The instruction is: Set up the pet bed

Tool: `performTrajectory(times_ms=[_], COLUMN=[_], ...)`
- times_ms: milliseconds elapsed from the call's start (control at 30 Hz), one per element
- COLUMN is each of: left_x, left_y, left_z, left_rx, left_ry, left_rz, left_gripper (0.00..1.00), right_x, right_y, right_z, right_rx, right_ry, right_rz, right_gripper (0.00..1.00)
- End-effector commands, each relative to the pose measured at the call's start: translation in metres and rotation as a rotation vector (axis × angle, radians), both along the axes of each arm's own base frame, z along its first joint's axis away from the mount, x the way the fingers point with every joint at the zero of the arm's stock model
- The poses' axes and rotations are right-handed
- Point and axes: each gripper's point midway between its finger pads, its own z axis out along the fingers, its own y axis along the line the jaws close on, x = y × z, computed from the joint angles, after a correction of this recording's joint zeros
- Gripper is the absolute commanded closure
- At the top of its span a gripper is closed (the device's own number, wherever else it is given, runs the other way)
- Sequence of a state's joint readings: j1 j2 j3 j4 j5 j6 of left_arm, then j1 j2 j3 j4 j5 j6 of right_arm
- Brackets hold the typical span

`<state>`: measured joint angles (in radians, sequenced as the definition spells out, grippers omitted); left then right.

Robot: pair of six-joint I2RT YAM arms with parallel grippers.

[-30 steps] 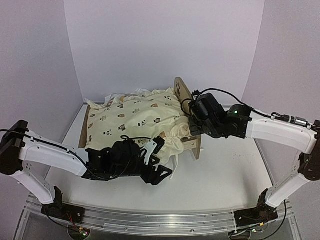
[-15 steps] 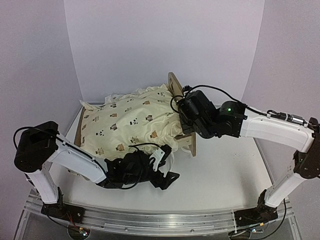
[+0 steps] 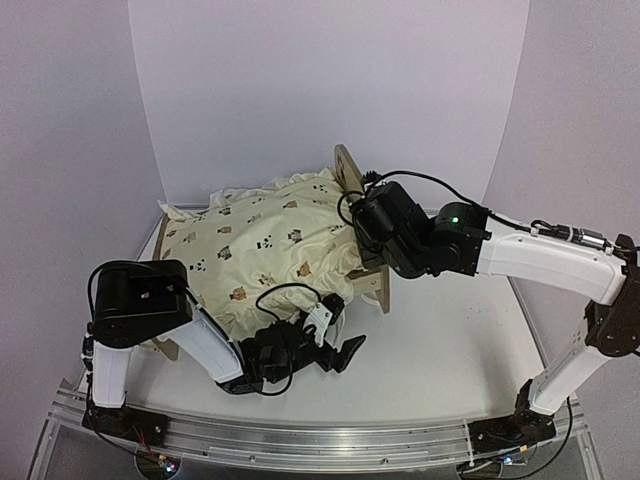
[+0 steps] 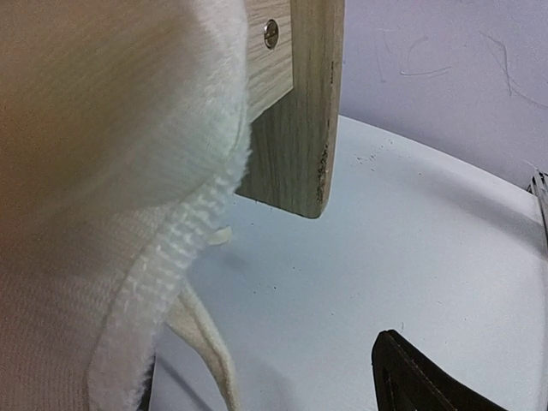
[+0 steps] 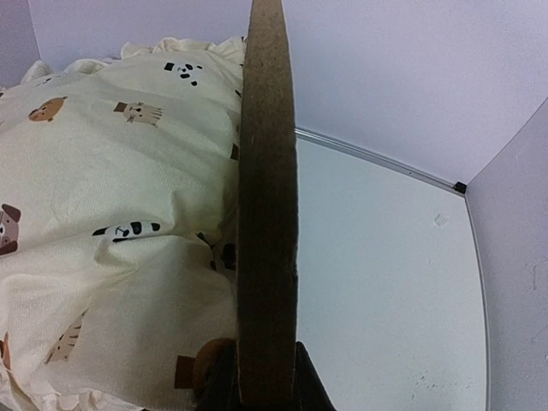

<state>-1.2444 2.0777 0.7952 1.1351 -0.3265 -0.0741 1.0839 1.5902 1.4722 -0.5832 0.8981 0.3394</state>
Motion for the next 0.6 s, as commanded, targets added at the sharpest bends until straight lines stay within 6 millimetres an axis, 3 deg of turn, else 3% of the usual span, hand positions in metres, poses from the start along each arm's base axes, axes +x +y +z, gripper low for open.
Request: performTrajectory(times_ms=[0,167,567], left_x=[0.025,0.039,0.062], left_y=[-0.007,-0.009,-0.017], left_z=[0.043,0.044,0.059], left_rx=[-0.151,-0.188,-0.203], left_ry=[-0.053,-0.026,-0.107], left_rz=[0.013,-0.021,0.051], left_gripper=[0.15,0.21,0.30], right_x=[-0.008,-0.014,-0.031], right_y=[0.002,0.000,0.022], right_z=[0.059,0.066,0.078], right_rx=[-0.022,0.010,0.043], right_ry=[-0.141,-0.132,-0.134], right_rz=[0.012,-0.008,0.020], right_gripper=[1.00,1.00,1.00])
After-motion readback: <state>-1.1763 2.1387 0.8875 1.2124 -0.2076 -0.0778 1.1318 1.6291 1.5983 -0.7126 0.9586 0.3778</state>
